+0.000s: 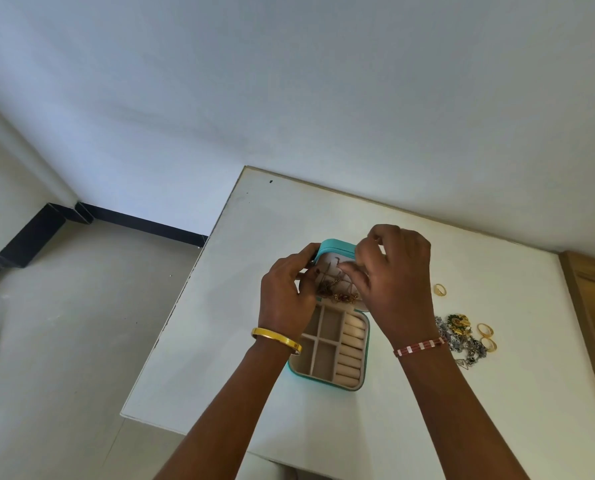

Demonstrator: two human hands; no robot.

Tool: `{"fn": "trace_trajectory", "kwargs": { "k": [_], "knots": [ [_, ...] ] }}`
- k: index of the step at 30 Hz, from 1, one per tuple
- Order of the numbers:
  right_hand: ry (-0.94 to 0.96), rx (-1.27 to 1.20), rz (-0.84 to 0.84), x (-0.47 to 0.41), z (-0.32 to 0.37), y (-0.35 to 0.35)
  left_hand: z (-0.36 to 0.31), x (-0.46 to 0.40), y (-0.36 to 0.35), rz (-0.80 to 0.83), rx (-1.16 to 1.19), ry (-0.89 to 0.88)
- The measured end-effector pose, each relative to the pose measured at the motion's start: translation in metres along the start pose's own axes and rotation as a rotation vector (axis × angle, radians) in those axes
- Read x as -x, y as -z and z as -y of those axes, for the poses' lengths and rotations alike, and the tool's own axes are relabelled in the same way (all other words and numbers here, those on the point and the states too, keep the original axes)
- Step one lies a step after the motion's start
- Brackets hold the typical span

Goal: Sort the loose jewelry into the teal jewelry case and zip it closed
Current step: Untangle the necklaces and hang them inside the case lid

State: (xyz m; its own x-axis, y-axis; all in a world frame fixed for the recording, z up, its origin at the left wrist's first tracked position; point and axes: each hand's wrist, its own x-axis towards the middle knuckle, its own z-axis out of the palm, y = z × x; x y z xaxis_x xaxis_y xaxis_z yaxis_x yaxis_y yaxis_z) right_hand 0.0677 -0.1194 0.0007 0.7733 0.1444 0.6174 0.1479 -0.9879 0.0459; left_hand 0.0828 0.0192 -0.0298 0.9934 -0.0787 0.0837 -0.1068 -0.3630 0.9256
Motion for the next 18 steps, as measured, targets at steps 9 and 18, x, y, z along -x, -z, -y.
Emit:
{"fn": "trace_trajectory", "kwargs": {
  "k": [9, 18],
  "knots": [
    [-0.572, -0.59, 0.032, 0.021, 0.003, 0.012, 0.002, 0.001, 0.0, 0.022, 0.049, 0.026],
    [-0.974, -0.884, 0.019, 0.04, 0.011, 0.013, 0.013, 0.023, 0.006, 0.024, 0.066, 0.163]
  ]
}}
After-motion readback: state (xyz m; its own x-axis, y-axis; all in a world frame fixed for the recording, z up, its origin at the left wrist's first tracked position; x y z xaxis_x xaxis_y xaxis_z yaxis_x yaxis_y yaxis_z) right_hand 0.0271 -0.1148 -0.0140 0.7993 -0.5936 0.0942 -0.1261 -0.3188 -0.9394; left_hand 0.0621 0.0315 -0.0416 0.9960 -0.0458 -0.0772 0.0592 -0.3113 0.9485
